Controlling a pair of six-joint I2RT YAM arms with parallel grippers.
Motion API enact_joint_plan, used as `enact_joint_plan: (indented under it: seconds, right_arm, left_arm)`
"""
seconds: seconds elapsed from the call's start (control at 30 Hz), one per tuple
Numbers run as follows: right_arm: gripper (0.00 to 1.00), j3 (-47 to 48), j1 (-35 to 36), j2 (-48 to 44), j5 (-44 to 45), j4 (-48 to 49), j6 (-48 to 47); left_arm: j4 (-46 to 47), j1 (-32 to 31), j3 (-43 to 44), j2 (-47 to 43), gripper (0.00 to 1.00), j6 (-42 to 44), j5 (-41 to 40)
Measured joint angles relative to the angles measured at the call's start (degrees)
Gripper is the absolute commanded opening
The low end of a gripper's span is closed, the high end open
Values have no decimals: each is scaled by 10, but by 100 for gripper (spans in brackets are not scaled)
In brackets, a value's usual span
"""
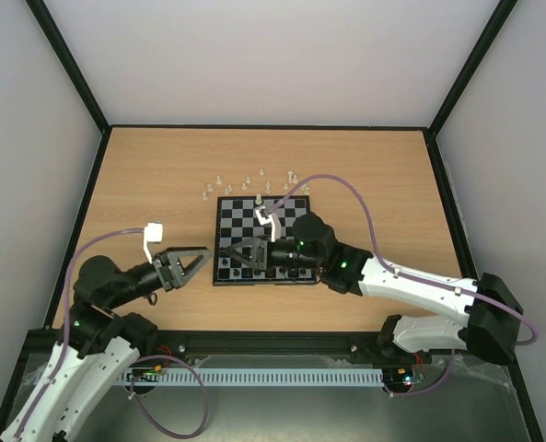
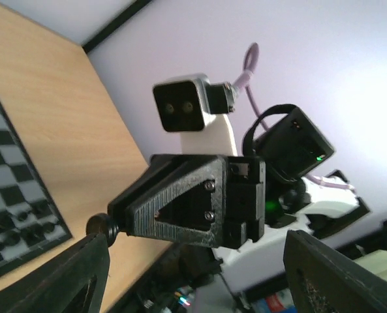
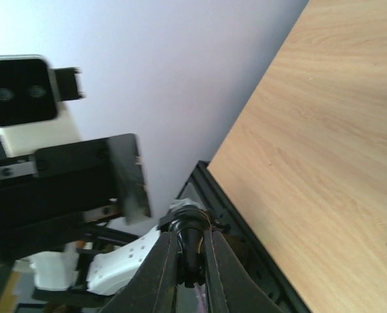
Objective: Set up the chess pieces on the board
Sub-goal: Place the chess piece on the chessboard.
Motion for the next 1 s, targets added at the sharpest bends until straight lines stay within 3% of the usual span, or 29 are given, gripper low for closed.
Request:
enact_joint_plan:
  seconds: [0.2,0.53,0.73,1.0]
  right_arm:
    - [9,109,0,17,49,-182,-78]
    - [9,314,10,176,144,-439,-206]
    - [9,417,43,301,224,-562,-255]
    - [9,533,82,442,285,-669,-284]
  left_arm:
    - [-117,0,81,15,79,96,-92]
    - [-240,0,83,32,86,162,-251]
    - [-268,0,97,0,87,163,-278]
    - [-300,0,188,-38,89,165,-289]
